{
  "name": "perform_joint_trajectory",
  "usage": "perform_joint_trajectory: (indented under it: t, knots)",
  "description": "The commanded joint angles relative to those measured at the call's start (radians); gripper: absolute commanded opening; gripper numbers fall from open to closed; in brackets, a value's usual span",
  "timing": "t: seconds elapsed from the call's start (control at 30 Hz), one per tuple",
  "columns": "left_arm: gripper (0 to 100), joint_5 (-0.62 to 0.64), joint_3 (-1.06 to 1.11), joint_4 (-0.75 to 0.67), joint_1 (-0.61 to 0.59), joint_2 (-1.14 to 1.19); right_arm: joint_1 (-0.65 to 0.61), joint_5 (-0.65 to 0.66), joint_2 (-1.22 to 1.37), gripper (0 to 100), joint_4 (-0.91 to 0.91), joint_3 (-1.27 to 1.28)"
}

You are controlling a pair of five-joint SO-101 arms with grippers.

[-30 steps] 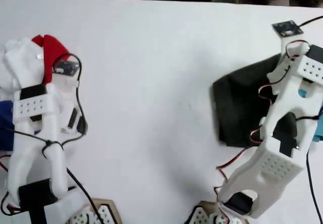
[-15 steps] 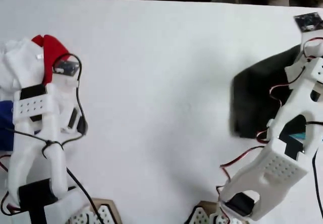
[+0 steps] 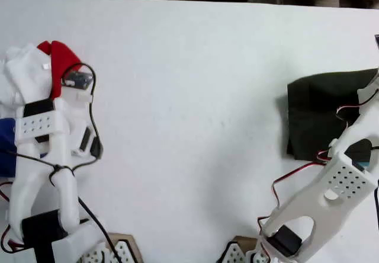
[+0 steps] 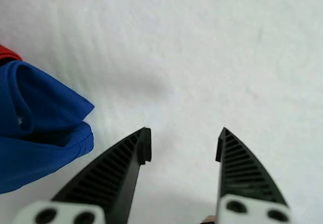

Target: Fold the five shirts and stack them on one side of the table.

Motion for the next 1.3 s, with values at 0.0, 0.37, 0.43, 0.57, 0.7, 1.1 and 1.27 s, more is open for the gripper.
perform_joint_trajectory:
  t: [0.0,0.37,0.43,0.57,0.7,1.1,1.27]
  knots:
    - [23,0.009,-0.004,0.002,0.009,-0.057,0.016,0.002,0.019,2.1,0.001,-0.083]
    - [23,0.009,-0.004,0.002,0.009,-0.057,0.019,0.002,0.028,19.4,0.016,-0.169]
    - [23,0.009,-0.004,0.002,0.009,-0.057,0.025,-0.006,0.018,19.7,0.033,-0.195]
    - [23,0.009,-0.004,0.0,0.009,-0.057,0.027,-0.008,-0.004,19.8,0.05,-0.269]
    - [23,0.009,-0.004,0.0,0.009,-0.057,0.018,-0.008,-0.007,19.7,0.154,-0.29]
    - [23,0.009,-0.012,0.0,0.008,-0.057,0.182,-0.028,-0.013,13.4,0.254,-0.146]
    - [23,0.009,-0.012,-0.002,0.009,-0.057,0.188,-0.026,-0.01,13.2,0.252,-0.023]
